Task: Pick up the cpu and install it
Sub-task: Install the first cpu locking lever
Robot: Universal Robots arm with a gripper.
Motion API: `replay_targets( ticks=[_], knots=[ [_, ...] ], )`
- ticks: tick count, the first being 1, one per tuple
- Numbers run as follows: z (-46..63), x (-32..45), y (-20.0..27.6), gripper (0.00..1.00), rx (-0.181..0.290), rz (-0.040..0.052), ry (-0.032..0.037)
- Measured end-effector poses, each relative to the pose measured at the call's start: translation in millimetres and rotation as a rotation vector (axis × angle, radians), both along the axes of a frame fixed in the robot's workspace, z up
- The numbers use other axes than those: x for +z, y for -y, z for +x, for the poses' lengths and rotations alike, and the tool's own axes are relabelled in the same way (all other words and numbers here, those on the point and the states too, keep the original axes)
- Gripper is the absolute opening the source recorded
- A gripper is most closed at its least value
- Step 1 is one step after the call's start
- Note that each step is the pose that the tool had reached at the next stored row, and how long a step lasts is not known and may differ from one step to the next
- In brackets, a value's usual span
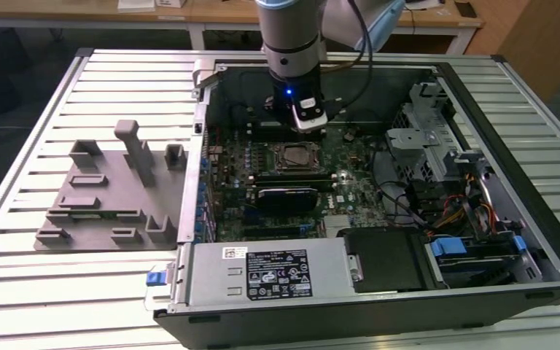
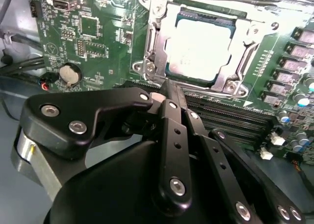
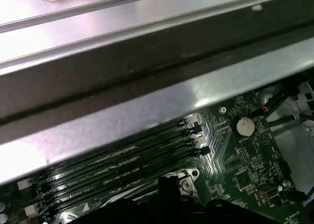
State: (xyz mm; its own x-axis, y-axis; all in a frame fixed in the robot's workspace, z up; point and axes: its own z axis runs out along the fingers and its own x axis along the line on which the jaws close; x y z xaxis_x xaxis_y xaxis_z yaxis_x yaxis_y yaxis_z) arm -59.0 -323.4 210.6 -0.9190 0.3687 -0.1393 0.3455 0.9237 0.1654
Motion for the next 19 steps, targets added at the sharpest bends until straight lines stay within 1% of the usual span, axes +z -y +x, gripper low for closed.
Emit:
replay_targets(
  ticks=[2, 3, 7, 9, 10, 11, 12, 13, 16, 19],
  knots=[
    [0.0, -0.4, 1.2, 0.11, 0.000, -0.0014, -0.0142],
    [0.0, -0.7, 1.7, 0.11, 0.000, -0.0021, -0.0243],
    [0.1, -1.7, 4.3, 0.11, 0.000, -0.0056, -0.0712],
    [0.2, -1.9, 6.3, 0.11, 0.000, -0.0091, -0.0892],
    [0.2, -2.1, 7.3, 0.11, 0.000, -0.0112, -0.0967],
    [0.2, -2.1, 8.3, 0.11, 0.000, -0.0142, -0.1027],
    [0.3, -2.2, 9.0, 0.11, 0.000, -0.0182, -0.1059],
    [0.2, -2.2, 9.3, 0.11, -0.001, -0.0215, -0.1063],
    [0.2, -2.1, 9.5, 0.11, -0.001, -0.0219, -0.1063],
    [0.3, -1.8, 9.7, 0.11, -0.001, -0.0271, -0.1064]
  ],
)
